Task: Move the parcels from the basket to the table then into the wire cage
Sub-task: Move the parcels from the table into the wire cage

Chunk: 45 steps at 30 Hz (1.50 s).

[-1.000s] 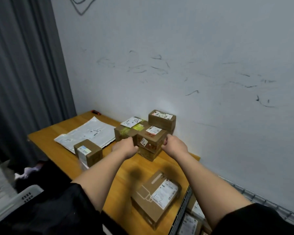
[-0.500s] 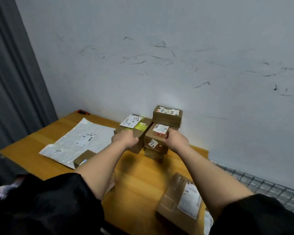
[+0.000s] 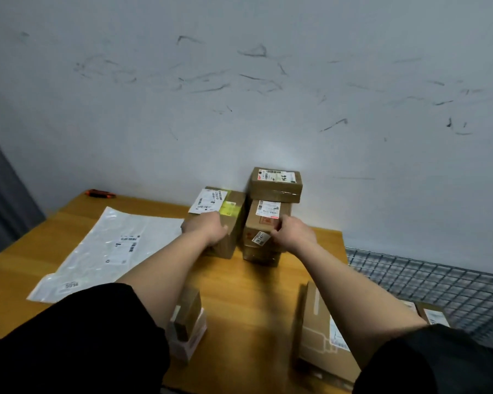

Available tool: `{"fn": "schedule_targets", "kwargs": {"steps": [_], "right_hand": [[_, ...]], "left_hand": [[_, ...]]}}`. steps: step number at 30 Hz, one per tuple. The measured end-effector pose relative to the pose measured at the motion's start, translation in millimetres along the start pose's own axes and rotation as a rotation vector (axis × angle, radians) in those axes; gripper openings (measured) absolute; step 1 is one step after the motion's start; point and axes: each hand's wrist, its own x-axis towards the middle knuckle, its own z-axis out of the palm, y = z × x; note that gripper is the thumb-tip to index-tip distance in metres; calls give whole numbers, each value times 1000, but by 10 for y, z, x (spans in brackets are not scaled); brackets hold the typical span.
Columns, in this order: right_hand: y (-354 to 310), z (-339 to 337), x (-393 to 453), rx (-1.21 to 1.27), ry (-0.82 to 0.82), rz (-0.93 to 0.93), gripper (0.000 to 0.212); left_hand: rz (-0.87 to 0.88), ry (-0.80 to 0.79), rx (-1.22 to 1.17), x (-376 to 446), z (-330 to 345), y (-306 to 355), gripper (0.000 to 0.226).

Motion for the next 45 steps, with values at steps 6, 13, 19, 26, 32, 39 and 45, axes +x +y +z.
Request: {"fn": "schedule_targets", "kwargs": {"steps": [6, 13, 19, 26, 32, 39, 45], "right_hand": [[115, -66, 335, 32, 50, 56, 33], [314, -291, 936, 50, 125, 75, 36], [475, -399, 1501, 148, 166, 186, 46], [640, -296, 2162, 388, 167, 318, 60], [722, -47, 2541, 789, 103, 425, 63], [760, 161, 2633, 957, 73, 485, 56], [675, 0, 2424, 1069, 108, 473, 50]], "left_hand": [[14, 0, -138, 368, -21, 245, 47], [35, 12, -276, 916, -108, 572, 51], [-13, -52, -398, 1468, -71, 781, 52], [-73, -139, -697, 2236, 15, 952, 66], [-175, -271, -1012, 2664, 282, 971, 69], [-229, -289, -1259, 2723, 450, 1078, 47], [-140, -157, -1433, 2527, 294, 1104, 48]]}}
